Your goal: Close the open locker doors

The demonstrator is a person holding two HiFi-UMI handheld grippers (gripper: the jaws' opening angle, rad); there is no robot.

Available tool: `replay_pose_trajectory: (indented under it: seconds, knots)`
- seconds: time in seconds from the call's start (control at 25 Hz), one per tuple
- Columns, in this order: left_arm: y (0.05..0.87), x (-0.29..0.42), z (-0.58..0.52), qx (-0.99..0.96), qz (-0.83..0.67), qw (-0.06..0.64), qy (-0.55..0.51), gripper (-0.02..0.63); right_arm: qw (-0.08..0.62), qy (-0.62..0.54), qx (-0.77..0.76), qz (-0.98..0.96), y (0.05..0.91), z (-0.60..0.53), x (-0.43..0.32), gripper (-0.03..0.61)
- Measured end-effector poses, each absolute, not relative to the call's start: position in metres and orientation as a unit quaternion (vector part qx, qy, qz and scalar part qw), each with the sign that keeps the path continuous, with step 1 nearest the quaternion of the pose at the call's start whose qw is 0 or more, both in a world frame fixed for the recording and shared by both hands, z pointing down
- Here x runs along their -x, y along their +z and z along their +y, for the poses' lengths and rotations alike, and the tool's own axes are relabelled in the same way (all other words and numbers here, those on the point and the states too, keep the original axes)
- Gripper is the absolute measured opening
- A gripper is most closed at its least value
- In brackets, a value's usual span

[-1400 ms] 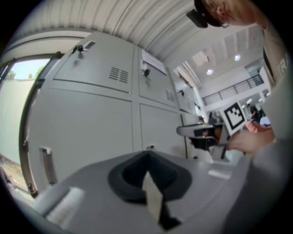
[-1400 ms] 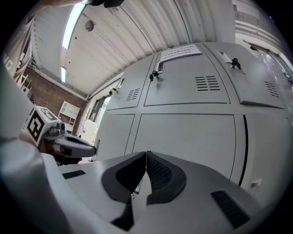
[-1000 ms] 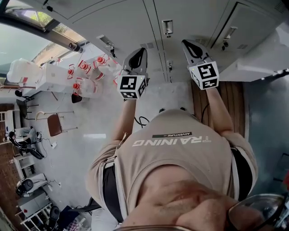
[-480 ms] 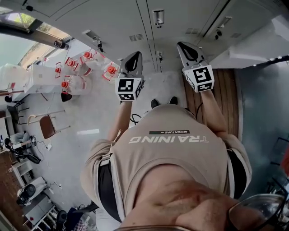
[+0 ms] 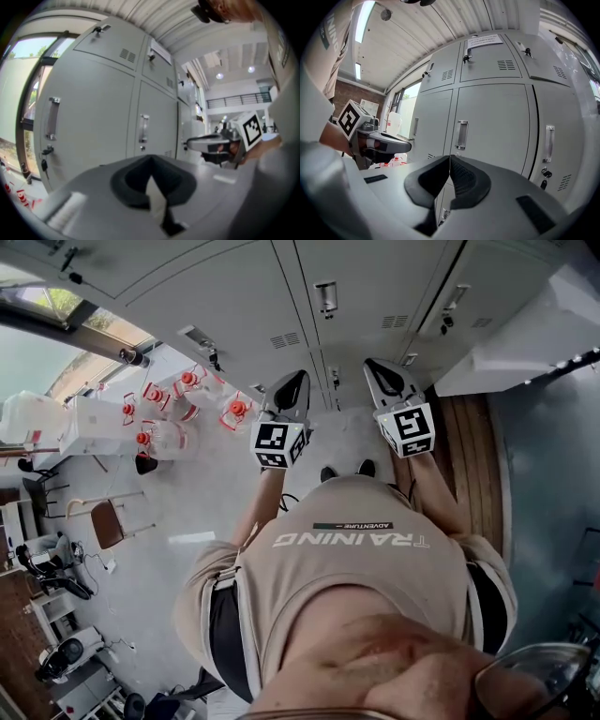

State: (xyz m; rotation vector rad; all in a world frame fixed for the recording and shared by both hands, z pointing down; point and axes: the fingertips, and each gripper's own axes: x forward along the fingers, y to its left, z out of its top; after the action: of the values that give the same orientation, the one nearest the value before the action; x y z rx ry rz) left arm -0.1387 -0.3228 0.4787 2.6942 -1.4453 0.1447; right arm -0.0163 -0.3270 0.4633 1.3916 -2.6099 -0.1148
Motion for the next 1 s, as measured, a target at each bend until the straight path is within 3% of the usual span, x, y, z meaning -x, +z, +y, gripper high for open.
replay_pose_trajectory:
  seconds: [0.68, 1.0]
  knots:
    - [0.455, 0.151, -0.326, -0.882, -0.469, 0.017, 0.032, -0.002, 0.061, -0.053, -0.477, -0.875, 0.433, -0.331, 0.017, 0.012]
    - [0.465, 0.153, -0.331, -0.885, -0.462, 0.048, 0.015, -0.002, 0.072, -0.053, -0.472, -0.877, 0.436, -0.33, 0.025, 0.012]
